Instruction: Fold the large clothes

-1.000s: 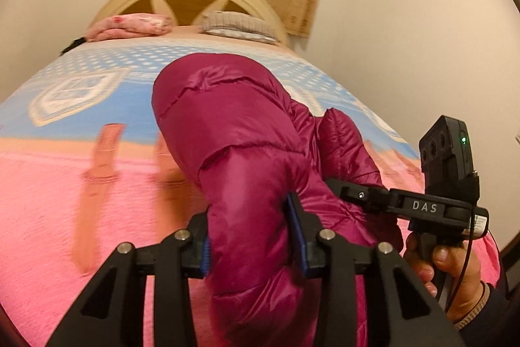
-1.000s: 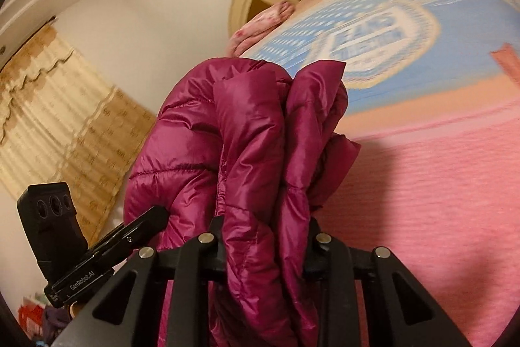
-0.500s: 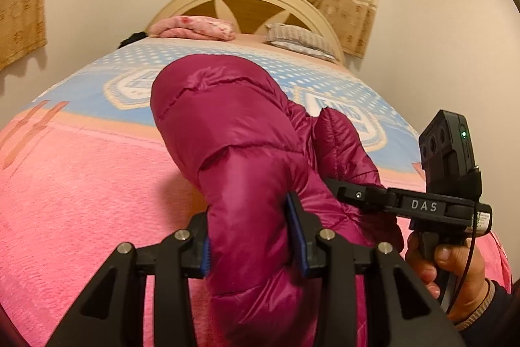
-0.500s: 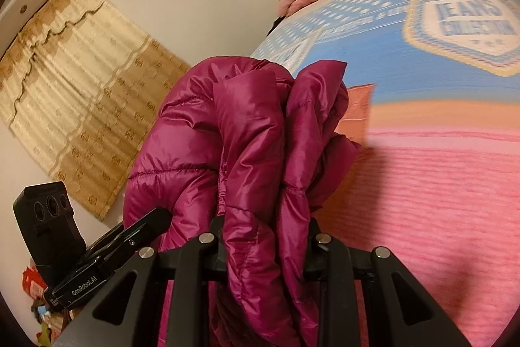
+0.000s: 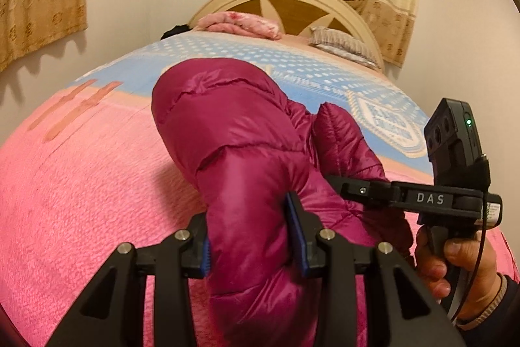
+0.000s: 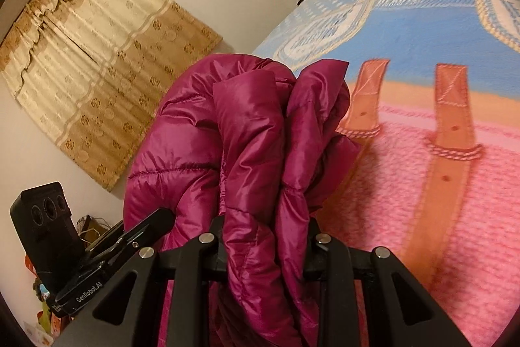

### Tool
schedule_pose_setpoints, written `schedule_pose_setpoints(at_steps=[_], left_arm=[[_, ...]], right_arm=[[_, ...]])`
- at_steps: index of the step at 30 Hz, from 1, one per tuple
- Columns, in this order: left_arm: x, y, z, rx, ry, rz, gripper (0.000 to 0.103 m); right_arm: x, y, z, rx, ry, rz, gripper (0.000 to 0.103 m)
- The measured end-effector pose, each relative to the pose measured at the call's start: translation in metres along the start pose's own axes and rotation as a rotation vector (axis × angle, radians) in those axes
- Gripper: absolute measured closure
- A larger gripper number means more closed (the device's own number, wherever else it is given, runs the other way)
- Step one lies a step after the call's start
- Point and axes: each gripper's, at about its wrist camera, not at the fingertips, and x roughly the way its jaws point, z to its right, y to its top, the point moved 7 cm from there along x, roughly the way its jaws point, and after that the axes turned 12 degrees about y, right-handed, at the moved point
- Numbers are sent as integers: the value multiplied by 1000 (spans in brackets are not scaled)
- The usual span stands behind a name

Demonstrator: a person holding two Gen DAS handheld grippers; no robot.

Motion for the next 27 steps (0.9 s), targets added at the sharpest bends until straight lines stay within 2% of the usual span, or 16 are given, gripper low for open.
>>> schedule_pose_setpoints(at_steps=[4, 10, 12, 13, 16, 18, 20, 23, 27], left_arm=[[9, -11, -10, -12, 23, -18, 62], [16, -25, -26, -28, 63, -56, 40], [15, -28, -29, -34, 92, -60, 26], [13, -29, -31, -32, 106, -57, 25], [6, -31, -35, -24, 138, -52, 17], [-3, -29, -38, -15, 159, -36, 14], [-15, -27, -40, -7, 162, -9, 13], [-38, -20, -40, 4, 171, 47, 5], [-66, -11, -38, 11, 176, 111, 4]], right_arm=[[12, -1, 7, 12, -8, -10, 77], [14, 1, 19, 15, -49, -15, 77], [12, 0, 28, 31, -69, -13, 74], [13, -1, 30, 44, -72, -8, 74], [6, -2, 36, 60, -90, 7, 59], [-1, -3, 37, 60, -103, 18, 46], [-14, -1, 35, 50, -135, 44, 39], [-40, 2, 26, 30, -181, 97, 36], [-75, 4, 0, -22, -230, 164, 35]])
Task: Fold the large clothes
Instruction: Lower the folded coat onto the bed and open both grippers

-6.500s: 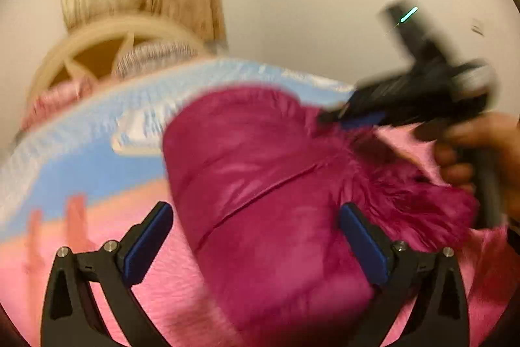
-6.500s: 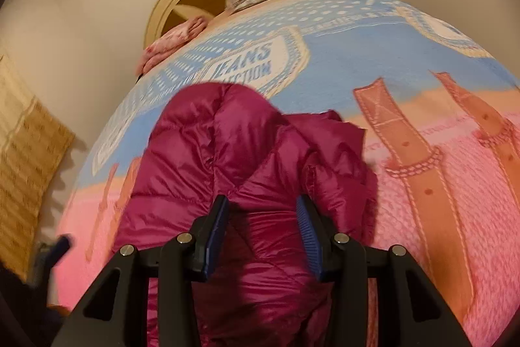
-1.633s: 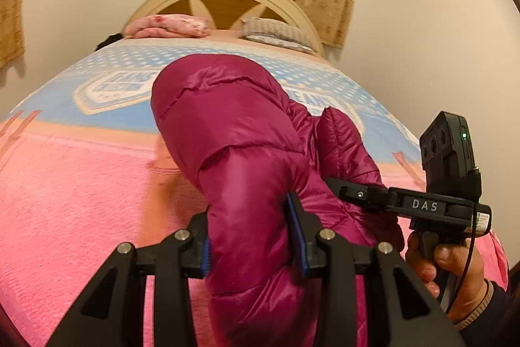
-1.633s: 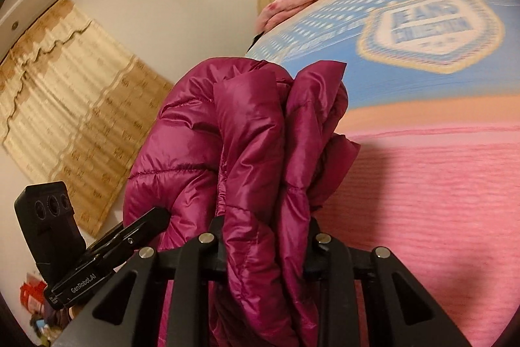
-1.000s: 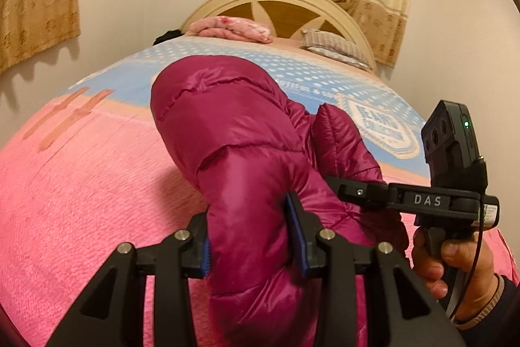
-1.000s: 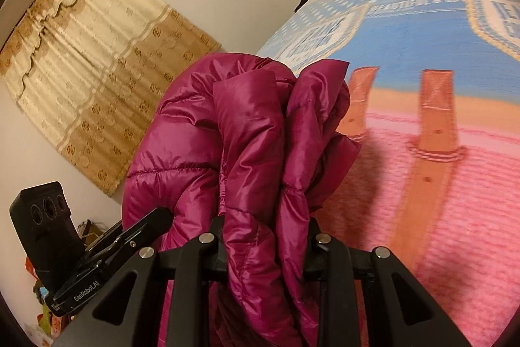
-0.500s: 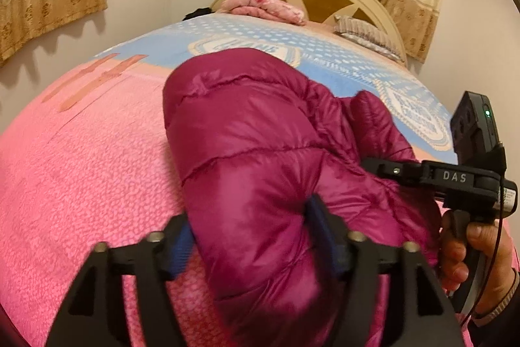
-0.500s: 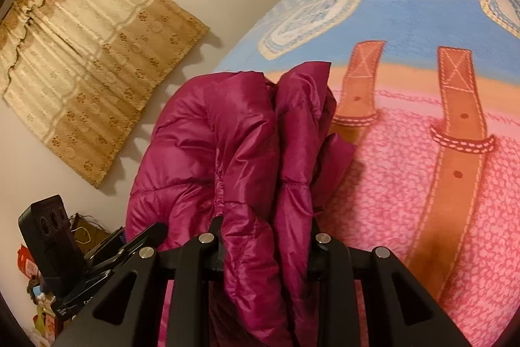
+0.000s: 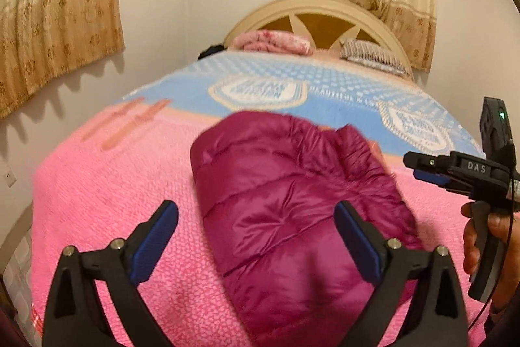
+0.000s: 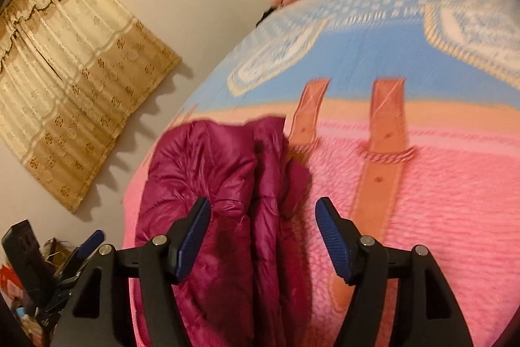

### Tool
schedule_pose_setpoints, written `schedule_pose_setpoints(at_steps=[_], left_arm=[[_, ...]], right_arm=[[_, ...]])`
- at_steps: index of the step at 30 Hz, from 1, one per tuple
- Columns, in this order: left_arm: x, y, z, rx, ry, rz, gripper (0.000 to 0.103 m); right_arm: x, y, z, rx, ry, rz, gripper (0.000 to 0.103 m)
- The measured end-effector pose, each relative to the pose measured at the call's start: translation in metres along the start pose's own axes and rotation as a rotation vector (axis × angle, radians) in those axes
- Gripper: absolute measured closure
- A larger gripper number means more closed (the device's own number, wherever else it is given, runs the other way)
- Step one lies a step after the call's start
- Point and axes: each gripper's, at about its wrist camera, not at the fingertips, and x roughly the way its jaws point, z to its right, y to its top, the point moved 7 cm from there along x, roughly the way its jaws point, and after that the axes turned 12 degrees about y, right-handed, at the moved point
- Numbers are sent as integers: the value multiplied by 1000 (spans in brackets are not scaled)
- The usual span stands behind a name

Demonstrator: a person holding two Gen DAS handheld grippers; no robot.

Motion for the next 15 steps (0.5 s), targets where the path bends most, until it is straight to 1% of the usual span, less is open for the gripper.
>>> schedule_pose_setpoints(at_steps=[4, 5, 8, 12, 15], left_arm=[[-24, 14, -2, -11, 2, 64, 3], [-31, 18, -4, -19, -3, 82, 2], [-49, 27, -4, -39, -17, 119, 1], [-63, 35, -6, -49, -32, 158, 0], [-68, 38, -7, -55, -38, 174, 0]], right_arm=[[-32, 0, -33, -85, -42, 53, 33], [-39, -3, -36, -101, -47, 59, 32], [-60, -10, -66, -188, -55, 85, 31], [-78, -17, -95, -280, -73, 108, 29], [-83, -20, -104, -295, -73, 119, 28]])
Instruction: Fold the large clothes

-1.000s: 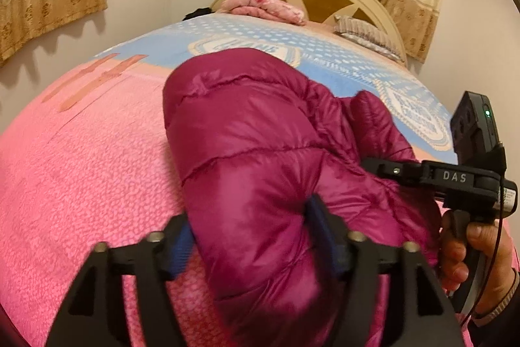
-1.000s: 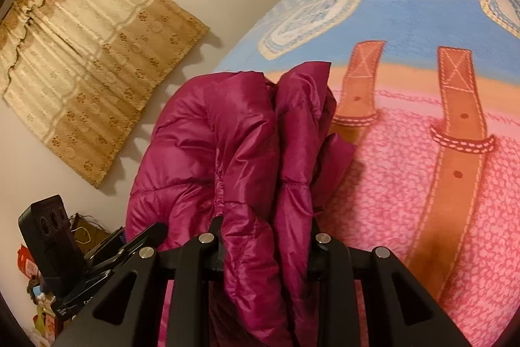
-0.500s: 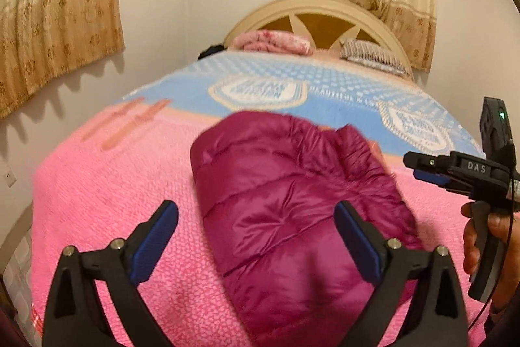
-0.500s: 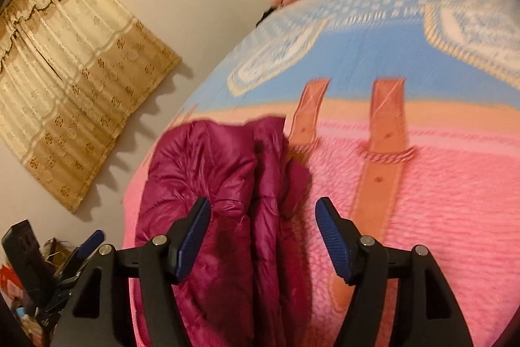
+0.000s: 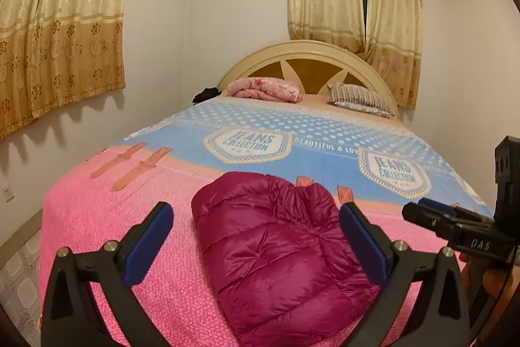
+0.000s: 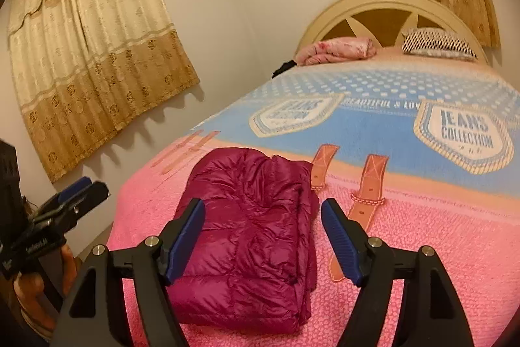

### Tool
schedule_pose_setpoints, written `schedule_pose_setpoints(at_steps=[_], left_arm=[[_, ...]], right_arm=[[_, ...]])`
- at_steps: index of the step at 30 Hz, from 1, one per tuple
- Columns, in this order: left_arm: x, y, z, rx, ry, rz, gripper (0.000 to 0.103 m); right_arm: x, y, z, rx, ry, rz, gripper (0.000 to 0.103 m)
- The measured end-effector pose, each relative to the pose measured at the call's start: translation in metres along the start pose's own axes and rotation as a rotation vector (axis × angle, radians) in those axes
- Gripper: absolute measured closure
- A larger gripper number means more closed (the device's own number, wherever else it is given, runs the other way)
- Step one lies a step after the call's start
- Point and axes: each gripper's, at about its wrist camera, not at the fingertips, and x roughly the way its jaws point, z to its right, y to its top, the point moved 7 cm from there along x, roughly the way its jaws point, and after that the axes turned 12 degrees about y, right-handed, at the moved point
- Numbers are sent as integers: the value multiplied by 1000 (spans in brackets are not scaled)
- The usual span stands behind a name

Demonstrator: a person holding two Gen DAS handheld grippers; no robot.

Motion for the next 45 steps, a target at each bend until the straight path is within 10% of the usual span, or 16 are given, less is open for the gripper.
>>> schedule_pose_setpoints(at_steps=[45], left_arm=[[-11, -3, 15, 25, -2, 17, 0]], right_arm=[[-21, -8, 3, 42, -3, 27, 24]])
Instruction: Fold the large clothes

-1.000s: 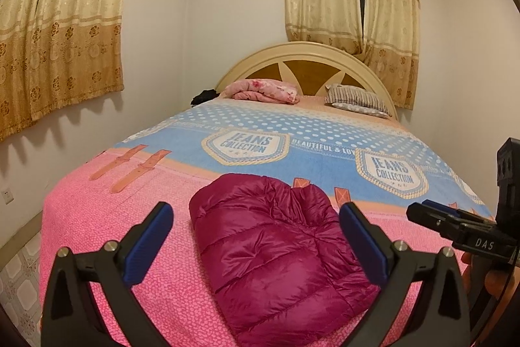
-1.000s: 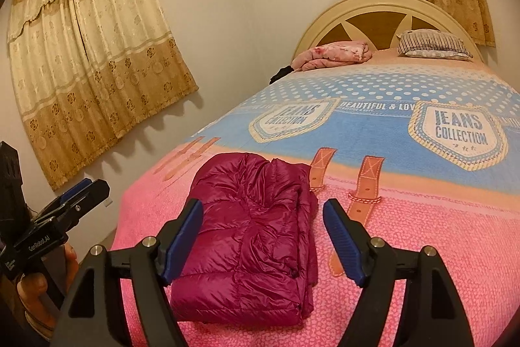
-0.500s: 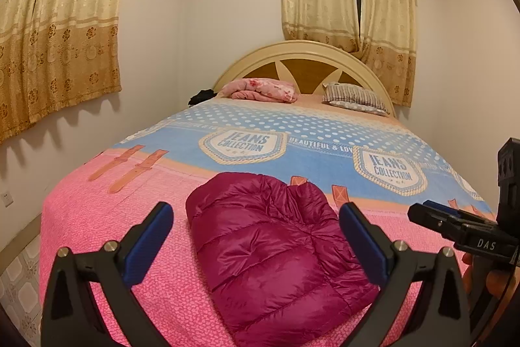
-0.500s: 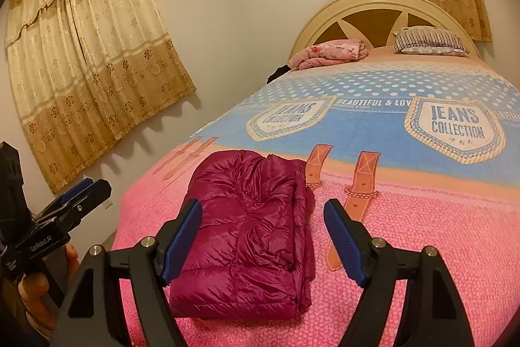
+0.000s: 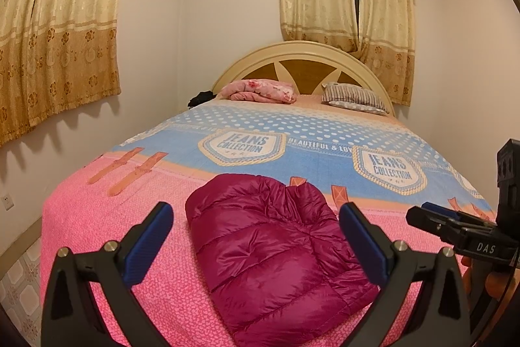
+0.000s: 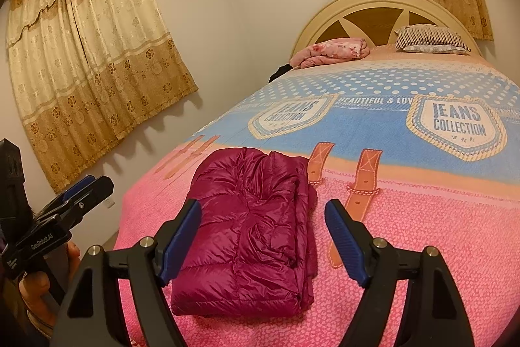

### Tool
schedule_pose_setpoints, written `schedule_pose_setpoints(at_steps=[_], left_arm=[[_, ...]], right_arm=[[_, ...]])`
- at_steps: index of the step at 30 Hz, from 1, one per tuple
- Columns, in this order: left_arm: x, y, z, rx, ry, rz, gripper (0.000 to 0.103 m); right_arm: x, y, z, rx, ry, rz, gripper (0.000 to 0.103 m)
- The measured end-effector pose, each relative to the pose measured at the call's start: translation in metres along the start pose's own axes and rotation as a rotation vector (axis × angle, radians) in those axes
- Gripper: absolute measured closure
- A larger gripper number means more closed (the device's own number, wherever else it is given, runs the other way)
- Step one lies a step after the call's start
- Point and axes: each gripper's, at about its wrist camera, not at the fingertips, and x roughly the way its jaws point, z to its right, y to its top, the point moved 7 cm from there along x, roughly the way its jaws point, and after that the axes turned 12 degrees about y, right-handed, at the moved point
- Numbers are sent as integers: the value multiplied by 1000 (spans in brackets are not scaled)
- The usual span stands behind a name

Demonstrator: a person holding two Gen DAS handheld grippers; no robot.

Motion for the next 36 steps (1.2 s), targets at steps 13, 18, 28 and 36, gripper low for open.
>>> schedule_pose_setpoints(at_steps=[13, 18, 28, 36], left_arm=[[-9, 8, 3, 20, -2, 44, 0], [-11, 11, 1, 19, 15, 56, 0], [-6, 10, -6, 7, 32, 51, 0], [0, 6, -10, 1, 14, 42, 0]], right_arm=[[-1, -1, -2, -2, 0, 1, 23], [-2, -4, -3, 4, 2, -1, 23], [1, -9, -3, 7, 5, -9, 22], [5, -15, -1, 19, 5, -26, 22]])
